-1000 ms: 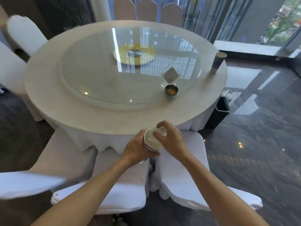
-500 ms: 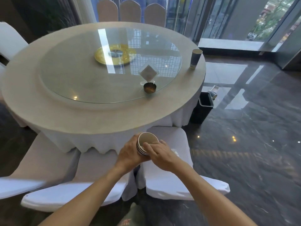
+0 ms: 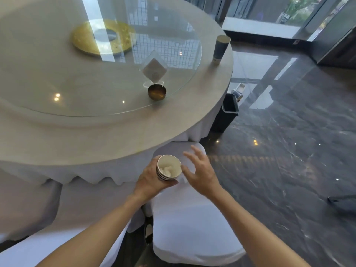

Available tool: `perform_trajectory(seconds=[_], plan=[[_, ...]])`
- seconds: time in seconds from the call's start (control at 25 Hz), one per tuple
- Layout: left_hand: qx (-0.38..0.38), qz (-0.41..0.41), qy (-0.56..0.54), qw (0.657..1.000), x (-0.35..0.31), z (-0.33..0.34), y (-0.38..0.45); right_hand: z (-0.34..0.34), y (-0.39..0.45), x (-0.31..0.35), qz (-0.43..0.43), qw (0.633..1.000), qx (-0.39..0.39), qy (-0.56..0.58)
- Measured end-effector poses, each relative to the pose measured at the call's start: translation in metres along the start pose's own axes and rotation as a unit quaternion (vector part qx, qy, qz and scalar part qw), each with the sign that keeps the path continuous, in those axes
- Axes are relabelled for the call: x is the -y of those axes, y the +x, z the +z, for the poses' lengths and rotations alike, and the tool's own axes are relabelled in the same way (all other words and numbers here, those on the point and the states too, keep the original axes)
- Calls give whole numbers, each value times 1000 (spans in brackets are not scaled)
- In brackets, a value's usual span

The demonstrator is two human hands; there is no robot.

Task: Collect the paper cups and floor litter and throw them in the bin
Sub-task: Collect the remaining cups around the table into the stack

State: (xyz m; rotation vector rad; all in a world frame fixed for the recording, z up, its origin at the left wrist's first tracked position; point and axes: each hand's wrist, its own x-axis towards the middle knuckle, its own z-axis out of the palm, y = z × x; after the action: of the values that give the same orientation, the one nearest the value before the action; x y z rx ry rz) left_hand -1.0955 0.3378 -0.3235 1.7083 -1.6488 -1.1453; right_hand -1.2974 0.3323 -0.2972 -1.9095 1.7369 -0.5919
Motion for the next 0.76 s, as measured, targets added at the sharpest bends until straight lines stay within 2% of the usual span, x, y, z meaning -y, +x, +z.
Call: perform_trajectory(seconds=[0.08,0.24,0.32,0.6,0.76], plan=[[-2,-2,1,1000,8,10,7,3,19,-28,38,997,36,-63],[-11,-23,-15,1000,32,30,14,29,49,-93,124,964,180,-154],[-26,-44,-32,998,47,42,13,55,57,-125,125,953,219,-166],[-8,-90,-53,994,120,89,32,175,70,-217,89,925,295,-225],[-1,-92,-55,994,151,109,44,233,69,-246,77,920,300,-240]])
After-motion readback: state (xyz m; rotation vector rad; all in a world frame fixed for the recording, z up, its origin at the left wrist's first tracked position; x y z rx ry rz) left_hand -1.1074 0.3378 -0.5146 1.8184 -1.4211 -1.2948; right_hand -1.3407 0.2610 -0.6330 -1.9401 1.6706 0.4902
